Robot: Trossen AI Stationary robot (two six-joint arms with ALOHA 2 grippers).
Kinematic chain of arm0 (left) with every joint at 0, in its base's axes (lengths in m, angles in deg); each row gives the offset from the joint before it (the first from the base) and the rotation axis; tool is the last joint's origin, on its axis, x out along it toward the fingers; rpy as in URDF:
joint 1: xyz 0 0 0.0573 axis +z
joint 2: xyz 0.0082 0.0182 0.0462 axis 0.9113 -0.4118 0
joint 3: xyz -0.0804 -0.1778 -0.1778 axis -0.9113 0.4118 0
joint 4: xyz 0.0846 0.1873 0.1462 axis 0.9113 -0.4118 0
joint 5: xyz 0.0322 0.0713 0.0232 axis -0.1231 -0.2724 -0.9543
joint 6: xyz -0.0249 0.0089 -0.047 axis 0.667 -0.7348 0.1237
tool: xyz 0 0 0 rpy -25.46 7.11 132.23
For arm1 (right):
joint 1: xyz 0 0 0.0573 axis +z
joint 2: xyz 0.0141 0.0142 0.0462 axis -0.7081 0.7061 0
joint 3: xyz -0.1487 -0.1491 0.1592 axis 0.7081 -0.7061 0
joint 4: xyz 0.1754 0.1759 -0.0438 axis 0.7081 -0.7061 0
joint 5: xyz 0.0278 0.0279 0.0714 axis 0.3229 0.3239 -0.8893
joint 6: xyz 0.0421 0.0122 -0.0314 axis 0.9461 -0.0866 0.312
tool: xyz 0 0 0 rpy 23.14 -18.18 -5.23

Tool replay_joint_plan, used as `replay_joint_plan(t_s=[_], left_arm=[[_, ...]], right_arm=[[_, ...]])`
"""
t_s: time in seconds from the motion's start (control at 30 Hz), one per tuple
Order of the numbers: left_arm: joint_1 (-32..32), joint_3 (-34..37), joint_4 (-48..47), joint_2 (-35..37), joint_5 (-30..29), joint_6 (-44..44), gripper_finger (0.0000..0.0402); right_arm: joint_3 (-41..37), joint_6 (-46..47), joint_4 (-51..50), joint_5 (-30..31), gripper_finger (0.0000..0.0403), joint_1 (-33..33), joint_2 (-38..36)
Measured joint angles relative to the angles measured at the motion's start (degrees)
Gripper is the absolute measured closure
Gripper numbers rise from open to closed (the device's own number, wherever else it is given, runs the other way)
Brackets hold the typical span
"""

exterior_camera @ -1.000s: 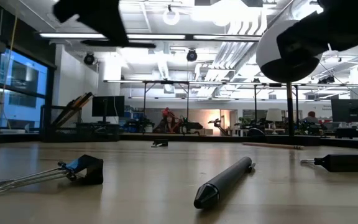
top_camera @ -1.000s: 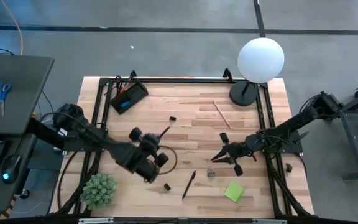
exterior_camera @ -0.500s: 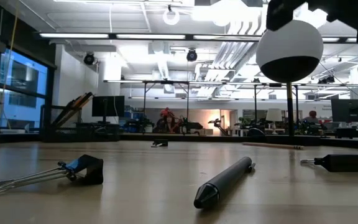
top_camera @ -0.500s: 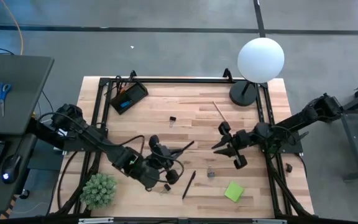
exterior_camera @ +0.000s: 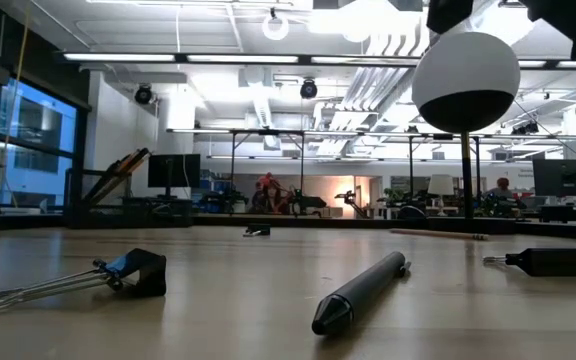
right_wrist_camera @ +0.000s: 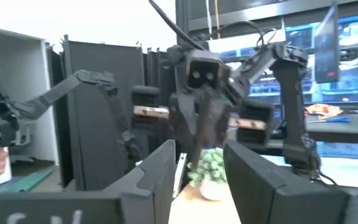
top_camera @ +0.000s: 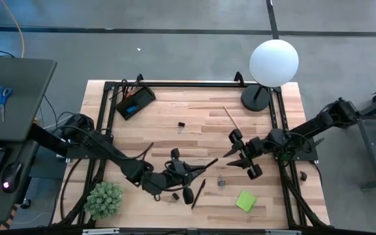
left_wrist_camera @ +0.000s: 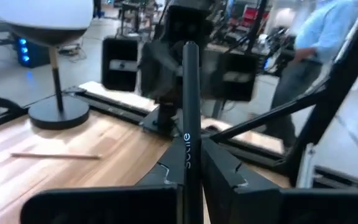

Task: Pick and place office supplies into organizer
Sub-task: Put the black pen into the black desk organizer

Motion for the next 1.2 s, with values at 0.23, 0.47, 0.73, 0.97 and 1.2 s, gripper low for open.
replay_joint_plan(t_s=[0.23,0.47,0.73,0.97,1.2], left_arm=[[2.7,0.1,5.3,-2.8,5.1,0.2,0.0390],[2.9,0.0,7.5,-4.0,5.9,0.1,0.0389],[2.8,0.1,7.1,-4.0,6.3,0.1,0.0388],[2.8,0.1,7.0,-4.0,6.8,0.2,0.0387],[2.8,0.1,6.3,-4.0,6.8,1.2,0.0387]], right_arm=[[2.1,-1.2,0.0,-1.3,0.0279,0.1,3.1],[2.8,-2.4,0.6,-1.7,0.0279,0.1,4.4],[2.8,-3.6,2.8,-0.3,0.0279,0.1,4.4],[2.8,-3.7,3.0,-0.1,0.0294,0.1,4.4],[2.8,-3.7,2.5,1.1,0.0365,0.0,4.4]])
